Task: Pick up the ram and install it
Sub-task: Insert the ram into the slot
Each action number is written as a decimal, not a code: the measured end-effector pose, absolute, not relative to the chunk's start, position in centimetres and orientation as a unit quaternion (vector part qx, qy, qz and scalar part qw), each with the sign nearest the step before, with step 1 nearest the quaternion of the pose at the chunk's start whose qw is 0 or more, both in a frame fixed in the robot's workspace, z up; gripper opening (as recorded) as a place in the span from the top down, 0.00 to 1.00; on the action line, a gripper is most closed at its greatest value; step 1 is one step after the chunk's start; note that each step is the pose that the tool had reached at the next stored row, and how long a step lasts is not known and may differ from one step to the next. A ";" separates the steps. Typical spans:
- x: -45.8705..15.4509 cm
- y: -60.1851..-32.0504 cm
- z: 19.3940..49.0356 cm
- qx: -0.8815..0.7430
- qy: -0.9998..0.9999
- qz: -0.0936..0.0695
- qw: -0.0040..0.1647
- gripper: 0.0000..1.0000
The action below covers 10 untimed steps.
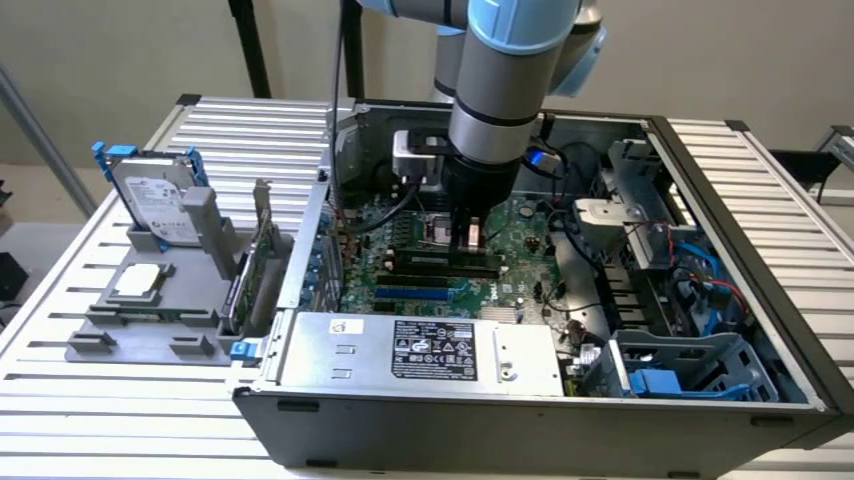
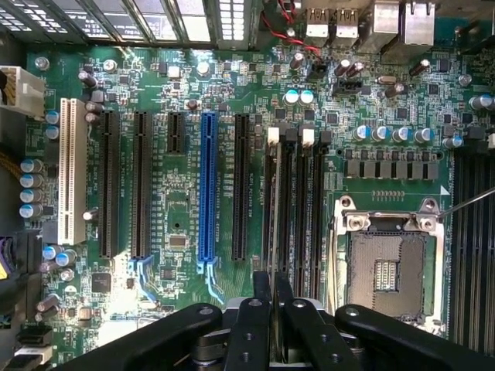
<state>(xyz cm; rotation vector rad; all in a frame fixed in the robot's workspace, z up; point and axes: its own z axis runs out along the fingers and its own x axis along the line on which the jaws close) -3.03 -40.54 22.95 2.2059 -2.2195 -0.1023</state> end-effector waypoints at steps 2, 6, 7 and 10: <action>-3.1 -40.5 22.9 0.705 -0.709 -0.032 0.006 0.86; -3.1 -40.4 22.7 0.705 -0.709 -0.031 0.007 0.86; -3.1 -40.3 22.6 0.705 -0.709 -0.031 0.007 0.86; -3.1 -40.3 22.6 0.705 -0.709 -0.030 0.008 0.86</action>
